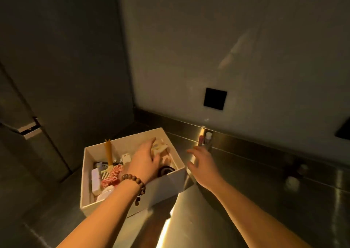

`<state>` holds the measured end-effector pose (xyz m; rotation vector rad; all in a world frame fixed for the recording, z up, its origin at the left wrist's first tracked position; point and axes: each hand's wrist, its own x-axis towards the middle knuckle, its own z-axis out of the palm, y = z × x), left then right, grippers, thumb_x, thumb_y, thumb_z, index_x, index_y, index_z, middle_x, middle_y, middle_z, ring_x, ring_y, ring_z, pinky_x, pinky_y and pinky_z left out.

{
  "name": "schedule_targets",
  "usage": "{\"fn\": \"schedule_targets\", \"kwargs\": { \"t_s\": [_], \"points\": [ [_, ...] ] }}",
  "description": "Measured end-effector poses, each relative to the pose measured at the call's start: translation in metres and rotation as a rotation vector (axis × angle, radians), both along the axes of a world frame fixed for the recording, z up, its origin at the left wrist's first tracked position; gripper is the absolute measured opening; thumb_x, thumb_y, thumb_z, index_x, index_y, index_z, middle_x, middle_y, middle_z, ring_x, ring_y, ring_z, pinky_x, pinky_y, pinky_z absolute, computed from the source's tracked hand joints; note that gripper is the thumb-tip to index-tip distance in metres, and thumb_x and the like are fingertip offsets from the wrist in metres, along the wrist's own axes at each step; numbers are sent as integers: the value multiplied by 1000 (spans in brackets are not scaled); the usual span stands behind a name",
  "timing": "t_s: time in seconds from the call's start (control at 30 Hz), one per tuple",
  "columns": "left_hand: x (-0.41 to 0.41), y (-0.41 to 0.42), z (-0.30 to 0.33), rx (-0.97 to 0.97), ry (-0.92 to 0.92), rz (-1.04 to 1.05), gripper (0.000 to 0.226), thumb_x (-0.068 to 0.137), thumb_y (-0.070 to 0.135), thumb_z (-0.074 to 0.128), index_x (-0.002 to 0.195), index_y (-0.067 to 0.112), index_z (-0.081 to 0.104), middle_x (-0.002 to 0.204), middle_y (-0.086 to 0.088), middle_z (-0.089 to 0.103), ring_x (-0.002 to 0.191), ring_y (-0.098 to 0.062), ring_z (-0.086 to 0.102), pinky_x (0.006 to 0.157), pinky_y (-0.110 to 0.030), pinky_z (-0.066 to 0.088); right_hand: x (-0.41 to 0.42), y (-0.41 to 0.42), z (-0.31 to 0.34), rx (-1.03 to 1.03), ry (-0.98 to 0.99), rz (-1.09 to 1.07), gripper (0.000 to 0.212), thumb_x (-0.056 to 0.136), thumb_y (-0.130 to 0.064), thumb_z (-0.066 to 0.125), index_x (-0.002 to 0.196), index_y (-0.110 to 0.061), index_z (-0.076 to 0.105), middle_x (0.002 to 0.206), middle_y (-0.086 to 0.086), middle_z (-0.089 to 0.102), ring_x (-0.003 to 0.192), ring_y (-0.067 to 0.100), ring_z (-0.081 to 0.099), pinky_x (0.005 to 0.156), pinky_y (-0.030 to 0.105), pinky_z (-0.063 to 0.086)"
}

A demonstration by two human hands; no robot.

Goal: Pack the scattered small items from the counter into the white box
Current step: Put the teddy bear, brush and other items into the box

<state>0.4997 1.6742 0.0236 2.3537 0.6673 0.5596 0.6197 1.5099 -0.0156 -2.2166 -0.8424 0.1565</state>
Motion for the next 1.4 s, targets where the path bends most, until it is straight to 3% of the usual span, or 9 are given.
{"fn": "schedule_targets", "kwargs": {
  "t_s": [0.2,0.37,0.5,0.63,0.8,0.9,1.13,1.23,1.4],
  "points": [
    [72,-101,-15,-11,-76,-219,51,88,20,57,137,19,41,137,-3,47,124,-17,44,97,-19,26,37,-103,-19,-21,55,-205,38,86,-16,66,124,-21,59,131,4,47,118,20,49,98,21,33],
    [121,-162,-64,-67,86,-393,54,89,23,56,139,22,36,141,-2,42,127,-17,41,102,-23,27,68,-187,-53,-54,159,-401,43,84,-8,69,125,-5,57,129,17,49,120,28,48,102,19,28],
    [154,-178,-91,-184,148,-279,67,83,23,64,141,17,32,144,-6,36,128,-22,39,106,-32,32,96,-235,-79,-11,249,-681,62,80,-15,74,133,1,46,131,25,48,120,39,47,103,38,36],
    [181,-170,-109,-274,150,-120,82,78,24,71,144,17,23,146,-10,29,128,-28,39,106,-42,37,128,-250,-96,43,213,-843,88,70,-21,83,139,3,35,131,28,45,122,41,42,101,43,34],
    [208,-154,-125,-326,44,12,90,76,17,73,147,21,17,150,-8,21,133,-30,32,108,-46,32,169,-237,-110,110,216,-907,114,71,-27,83,150,1,5,149,28,24,137,41,27,112,42,22],
    [215,-142,-133,-322,-31,90,95,75,14,73,148,21,13,150,-10,22,133,-31,31,108,-47,31,183,-232,-118,166,165,-967,110,74,-21,81,150,-1,4,151,26,24,138,39,27,112,38,20],
    [228,-111,-140,-435,-120,278,101,75,18,76,149,12,7,154,-12,9,140,-28,18,107,-31,17,194,-228,-131,279,31,-1055,77,72,-1,75,139,3,35,133,26,45,123,40,44,106,48,35],
    [240,-103,-139,-481,-172,277,101,72,20,79,148,10,13,152,-15,17,138,-28,23,108,-29,17,202,-224,-135,263,37,-1119,71,71,-7,76,132,3,40,128,26,49,120,42,47,103,50,37],
    [262,-98,-138,-576,-249,263,81,67,9,81,134,8,36,134,-13,45,122,-25,46,105,-38,36,206,-216,-136,212,17,-1187,68,68,-13,78,125,0,42,123,26,50,114,43,48,98,51,39]
  ]
}}
